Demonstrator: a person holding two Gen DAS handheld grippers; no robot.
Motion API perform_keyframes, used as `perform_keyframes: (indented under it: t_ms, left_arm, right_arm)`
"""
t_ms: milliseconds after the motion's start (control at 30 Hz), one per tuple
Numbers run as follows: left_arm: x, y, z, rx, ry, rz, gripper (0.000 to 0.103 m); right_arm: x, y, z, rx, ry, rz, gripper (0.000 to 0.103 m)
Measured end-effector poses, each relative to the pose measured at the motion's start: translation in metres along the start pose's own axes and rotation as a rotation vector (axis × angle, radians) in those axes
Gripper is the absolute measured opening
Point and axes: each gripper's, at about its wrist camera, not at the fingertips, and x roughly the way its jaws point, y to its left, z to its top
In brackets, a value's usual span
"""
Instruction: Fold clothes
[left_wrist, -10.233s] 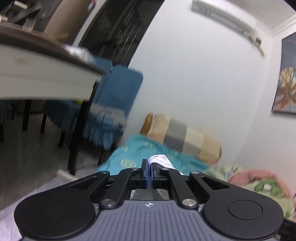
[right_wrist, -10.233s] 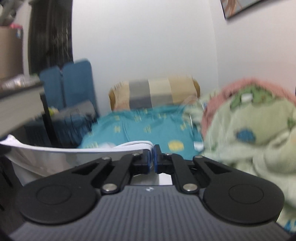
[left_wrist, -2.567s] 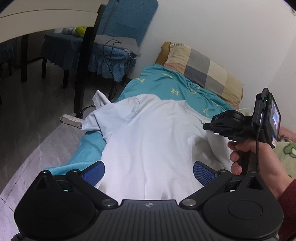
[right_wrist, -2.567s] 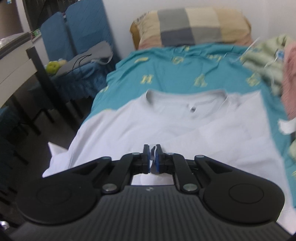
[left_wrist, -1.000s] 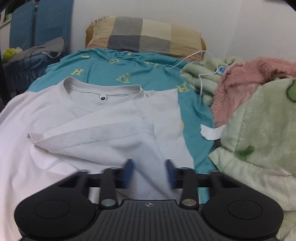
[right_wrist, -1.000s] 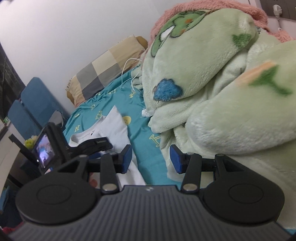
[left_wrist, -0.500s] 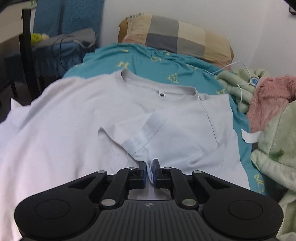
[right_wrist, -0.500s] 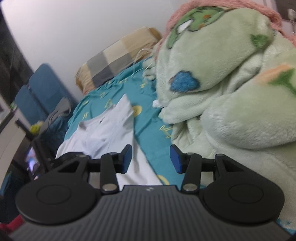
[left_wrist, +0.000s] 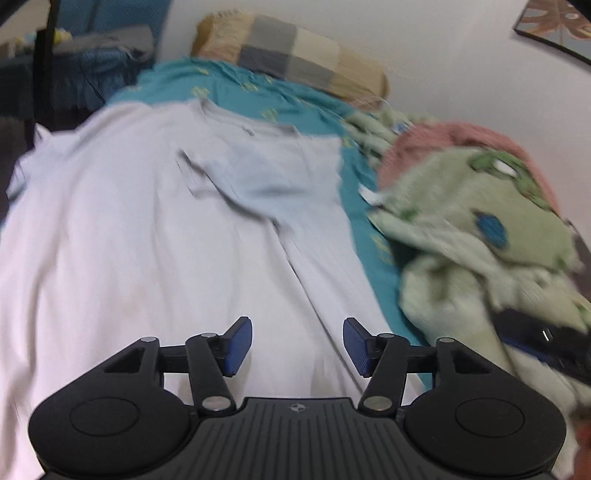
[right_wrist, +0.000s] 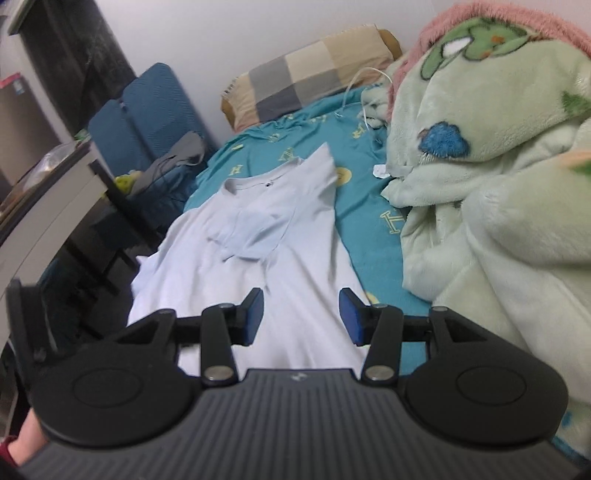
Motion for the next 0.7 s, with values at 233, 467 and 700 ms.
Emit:
perform_keyframes:
  t_ms: [233, 467, 700]
  left_arm:
    - [0.001, -0.022, -0.072, -0.028, 0.13, -0.185, 0.059]
    - [0.04, -0.024, -0.096, -0.057, 0.277, -0.322, 0.05]
    - [0.071, -0.021, -0.108, -0.149, 0.398, -0.411, 0.026]
  right_arm:
    - [-0.064, -0.026, -0.033, 0.112, -0.123, -0.078, 0.073]
    - [-0.053, -0.045, -0.032, 0.239, -0.125, -0.062, 0.073]
    - [-0.03, -0.044, -0.036, 0.252, -0.063, -0.061, 0.073]
